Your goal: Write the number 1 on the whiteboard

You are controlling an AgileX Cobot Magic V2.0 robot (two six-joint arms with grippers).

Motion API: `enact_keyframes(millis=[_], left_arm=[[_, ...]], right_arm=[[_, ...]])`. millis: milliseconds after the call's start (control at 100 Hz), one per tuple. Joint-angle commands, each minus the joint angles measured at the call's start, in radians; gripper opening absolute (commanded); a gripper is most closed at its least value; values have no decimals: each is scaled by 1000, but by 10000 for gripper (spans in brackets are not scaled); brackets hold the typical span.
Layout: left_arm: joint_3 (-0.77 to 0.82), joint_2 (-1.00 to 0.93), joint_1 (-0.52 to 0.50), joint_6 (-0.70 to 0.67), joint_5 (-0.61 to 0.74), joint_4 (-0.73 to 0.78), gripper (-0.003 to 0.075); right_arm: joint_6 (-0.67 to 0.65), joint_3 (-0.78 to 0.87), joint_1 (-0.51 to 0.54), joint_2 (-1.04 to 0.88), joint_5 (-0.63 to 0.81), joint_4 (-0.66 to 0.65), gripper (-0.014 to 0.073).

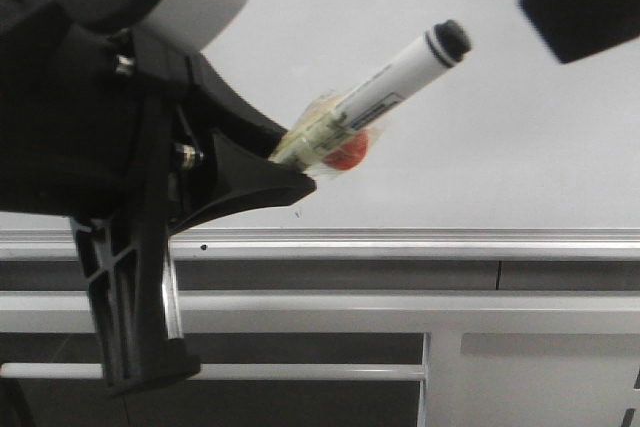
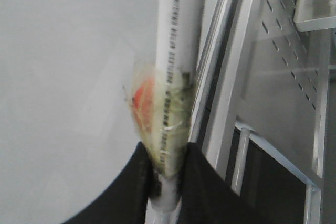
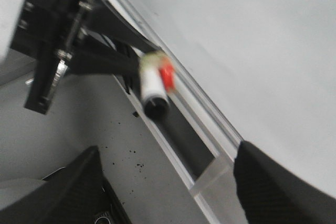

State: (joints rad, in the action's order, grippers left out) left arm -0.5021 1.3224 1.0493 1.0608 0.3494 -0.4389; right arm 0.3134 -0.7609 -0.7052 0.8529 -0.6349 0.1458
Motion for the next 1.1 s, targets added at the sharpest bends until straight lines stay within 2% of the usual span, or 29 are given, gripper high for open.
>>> enact_keyframes(millis=[0,160,550,810,880,960,1030,1090], left_arm=[[-47,-31,12,9,40,2,-20],[-62,-31,12,9,44,-55,-20],[-68,-31,12,9,27,-57,-20],[-68,-31,12,9,31,-57,-20],[-68,-31,12,9,36,-57,-20],[-68,-31,12,9,49,-57,-20],[-68,-35,12,9,49,-57,-11],[-68,-45,12,9,49,-57,32]], right_arm=[[35,-37,-52,31,98,8,447],[35,-37,-119,100,151,-59,446],[35,-39,-119,159,278,-108,428],[35,-39,-119,168,259,-118,210],[35,-39,-119,168,263,-118,99],[35,-39,-119,168,263,-118,-74],[32,-39,-119,168,263,-118,-67],[32,-39,-119,168,265,-118,-66]])
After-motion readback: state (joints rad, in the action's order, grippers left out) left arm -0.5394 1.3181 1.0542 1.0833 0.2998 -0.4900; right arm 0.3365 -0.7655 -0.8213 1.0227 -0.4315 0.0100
